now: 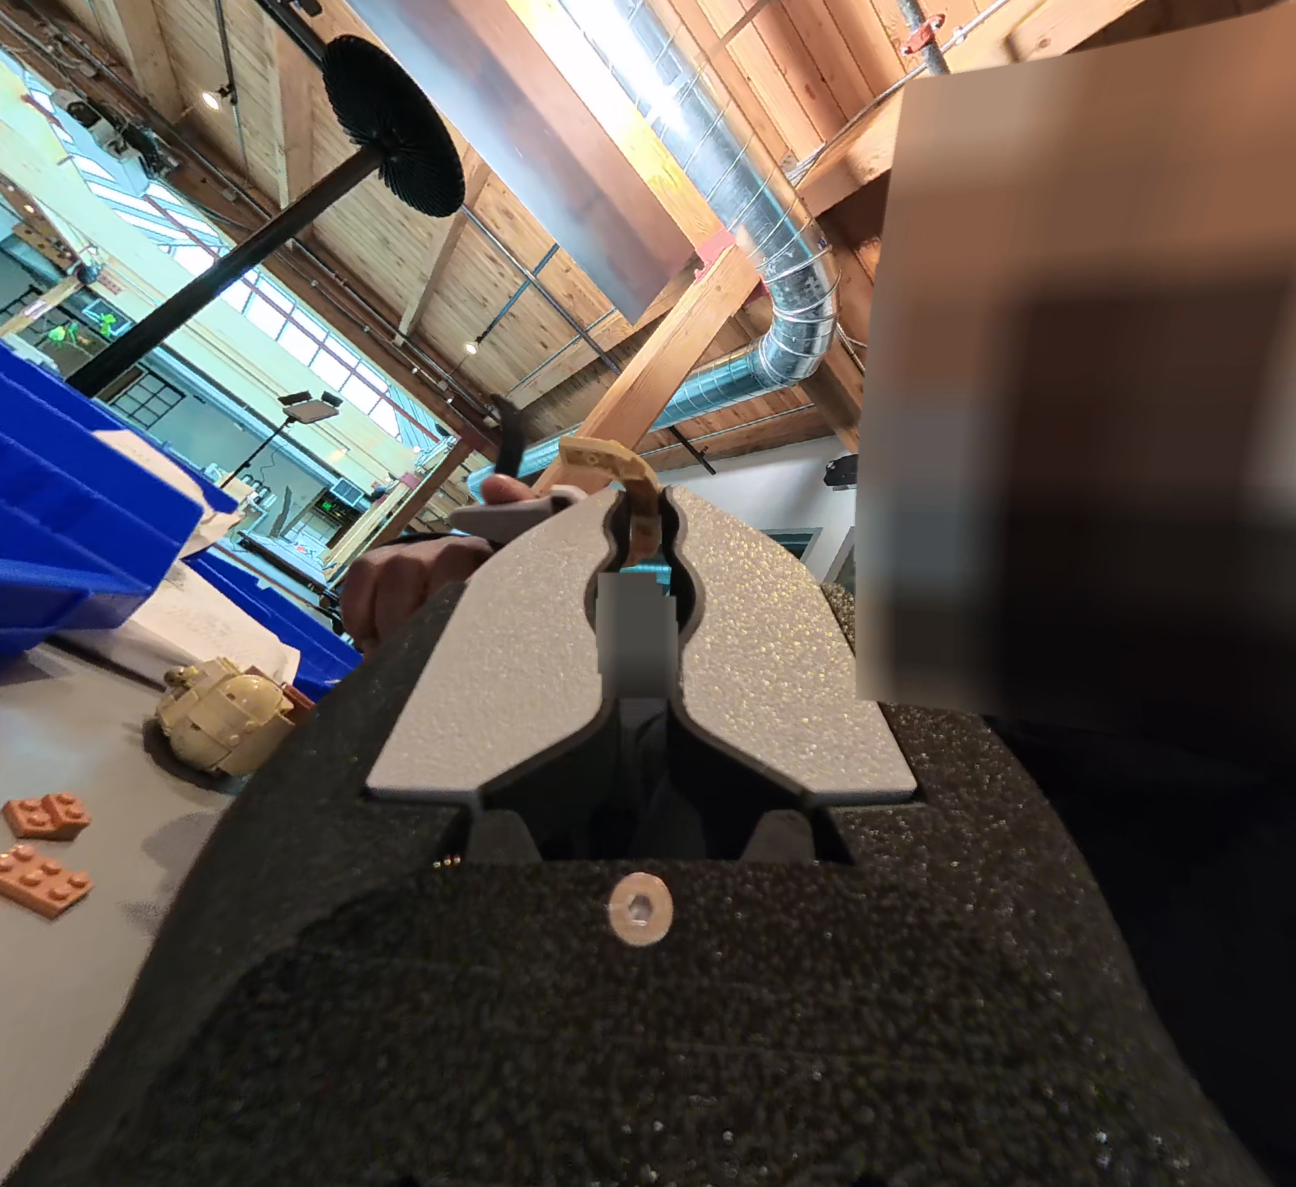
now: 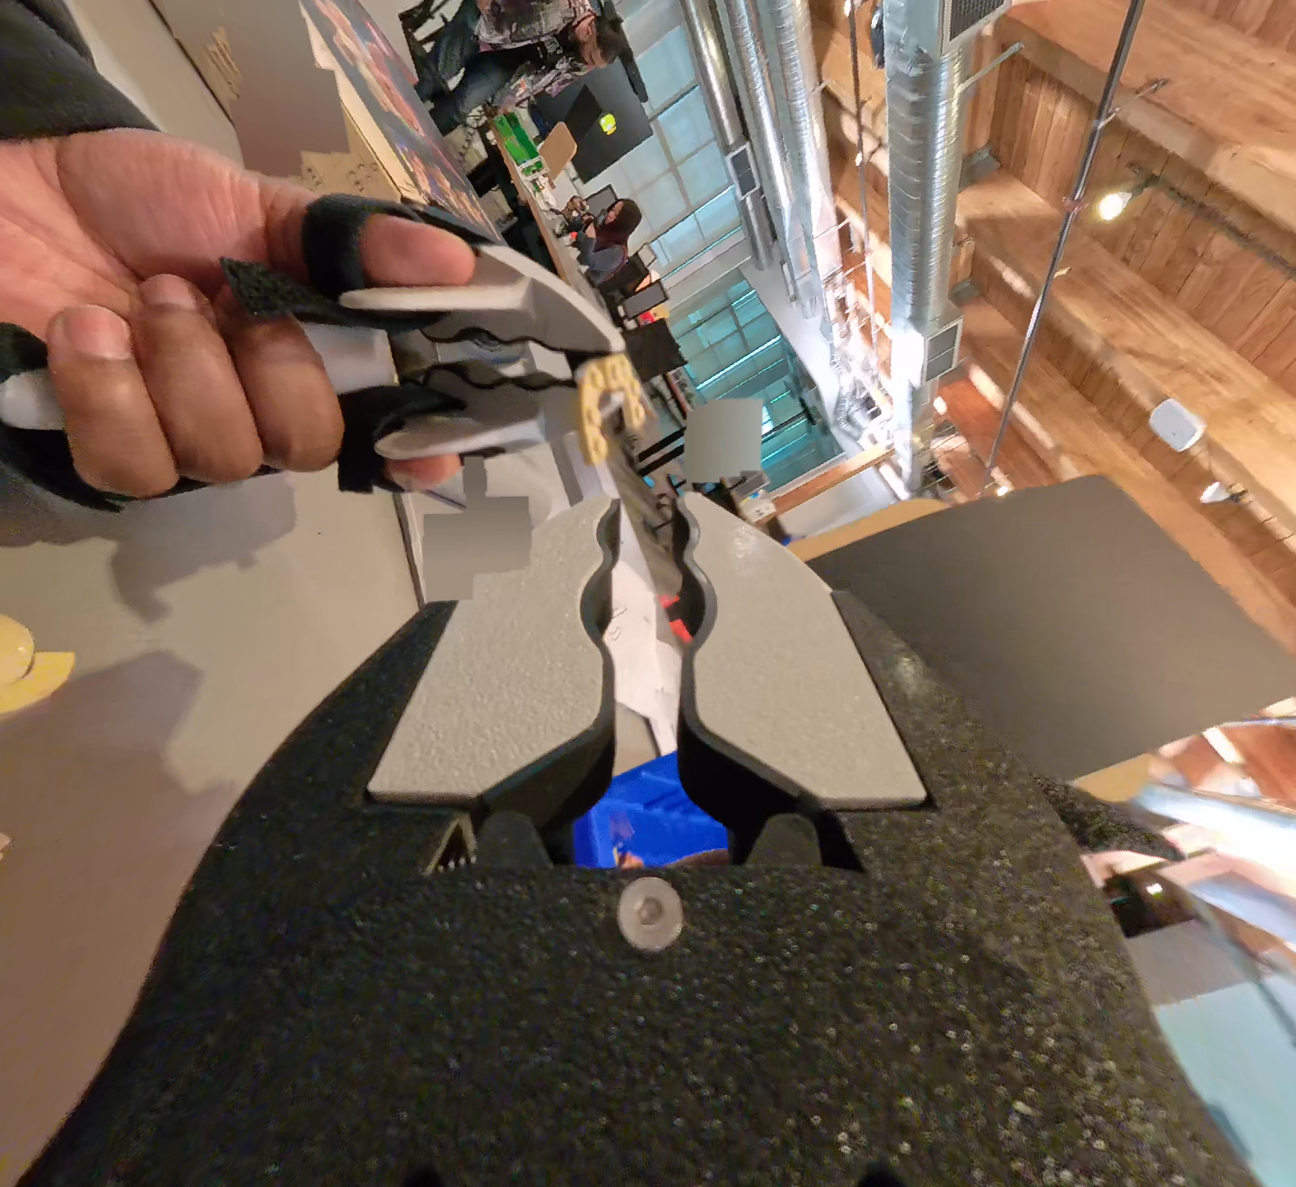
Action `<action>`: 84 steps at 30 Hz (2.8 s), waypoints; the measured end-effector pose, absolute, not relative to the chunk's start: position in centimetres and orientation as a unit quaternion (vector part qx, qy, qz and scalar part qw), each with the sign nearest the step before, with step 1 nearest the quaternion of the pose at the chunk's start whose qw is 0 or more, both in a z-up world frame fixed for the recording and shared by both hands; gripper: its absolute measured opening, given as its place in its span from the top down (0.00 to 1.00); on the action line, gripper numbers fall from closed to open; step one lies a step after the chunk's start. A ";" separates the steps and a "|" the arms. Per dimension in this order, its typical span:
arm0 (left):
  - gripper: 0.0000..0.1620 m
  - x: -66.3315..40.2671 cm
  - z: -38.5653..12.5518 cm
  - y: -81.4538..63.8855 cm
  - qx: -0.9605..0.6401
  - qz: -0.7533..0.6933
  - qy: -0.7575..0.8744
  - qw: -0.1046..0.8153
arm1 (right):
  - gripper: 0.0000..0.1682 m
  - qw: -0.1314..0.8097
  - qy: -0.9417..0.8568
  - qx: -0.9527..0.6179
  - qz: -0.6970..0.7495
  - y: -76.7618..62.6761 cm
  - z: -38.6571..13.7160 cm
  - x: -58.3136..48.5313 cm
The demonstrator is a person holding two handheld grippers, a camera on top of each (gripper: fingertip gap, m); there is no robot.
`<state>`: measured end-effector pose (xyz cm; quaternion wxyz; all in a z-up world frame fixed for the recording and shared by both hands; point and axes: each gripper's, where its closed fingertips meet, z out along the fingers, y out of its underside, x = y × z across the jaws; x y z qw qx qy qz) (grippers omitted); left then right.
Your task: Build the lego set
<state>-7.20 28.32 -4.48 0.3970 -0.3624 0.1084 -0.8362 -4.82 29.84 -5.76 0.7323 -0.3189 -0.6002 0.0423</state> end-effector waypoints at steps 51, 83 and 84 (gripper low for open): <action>0.95 -4.5 -3.9 14.5 -0.280 -0.842 0.156 0.433 | 0.81 0.351 -0.289 -0.868 0.199 24.5 -19.9 12.3; 0.95 -5.8 -3.0 12.9 -0.187 -0.917 0.151 0.317 | 0.81 0.329 -0.641 -0.614 0.323 13.5 -4.0 -5.0; 0.95 -5.8 -3.0 12.9 -0.186 -0.918 0.149 0.316 | 0.81 0.327 -0.641 -0.614 0.324 13.5 -4.0 -5.0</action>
